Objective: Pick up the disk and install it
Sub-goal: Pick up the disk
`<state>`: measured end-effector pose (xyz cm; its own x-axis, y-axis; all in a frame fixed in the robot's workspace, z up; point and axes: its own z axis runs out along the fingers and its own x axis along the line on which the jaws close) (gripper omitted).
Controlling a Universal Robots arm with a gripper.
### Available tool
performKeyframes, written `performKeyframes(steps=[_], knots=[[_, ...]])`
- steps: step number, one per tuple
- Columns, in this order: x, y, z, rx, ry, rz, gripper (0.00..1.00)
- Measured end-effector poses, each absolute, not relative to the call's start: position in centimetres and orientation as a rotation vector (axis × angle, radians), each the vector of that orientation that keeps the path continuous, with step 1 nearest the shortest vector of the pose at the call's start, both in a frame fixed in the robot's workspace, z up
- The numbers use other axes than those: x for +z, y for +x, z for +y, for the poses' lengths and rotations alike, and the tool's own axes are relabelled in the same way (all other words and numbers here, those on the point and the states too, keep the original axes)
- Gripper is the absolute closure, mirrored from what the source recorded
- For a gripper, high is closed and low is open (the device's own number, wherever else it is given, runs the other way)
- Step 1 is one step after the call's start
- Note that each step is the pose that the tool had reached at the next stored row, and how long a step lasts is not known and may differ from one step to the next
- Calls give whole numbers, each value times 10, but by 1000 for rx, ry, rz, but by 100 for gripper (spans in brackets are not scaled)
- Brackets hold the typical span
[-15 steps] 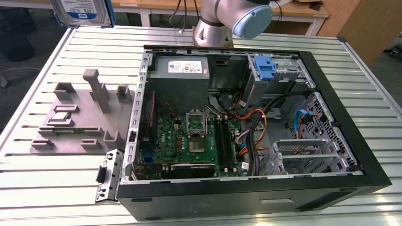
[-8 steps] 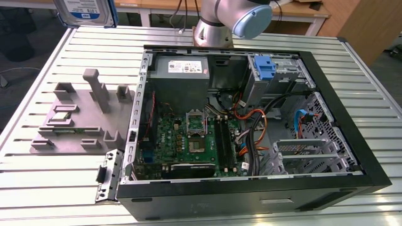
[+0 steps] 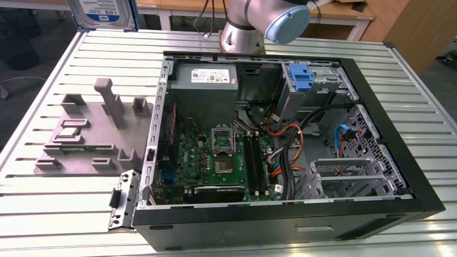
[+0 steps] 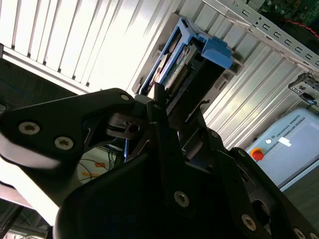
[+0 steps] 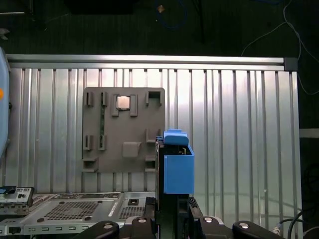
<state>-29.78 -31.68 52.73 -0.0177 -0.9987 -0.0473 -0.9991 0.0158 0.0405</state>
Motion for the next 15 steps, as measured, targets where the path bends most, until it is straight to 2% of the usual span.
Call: performKeyframes(steps=[15], knots=[[527, -279, -315, 97, -2198, 2235, 65]])
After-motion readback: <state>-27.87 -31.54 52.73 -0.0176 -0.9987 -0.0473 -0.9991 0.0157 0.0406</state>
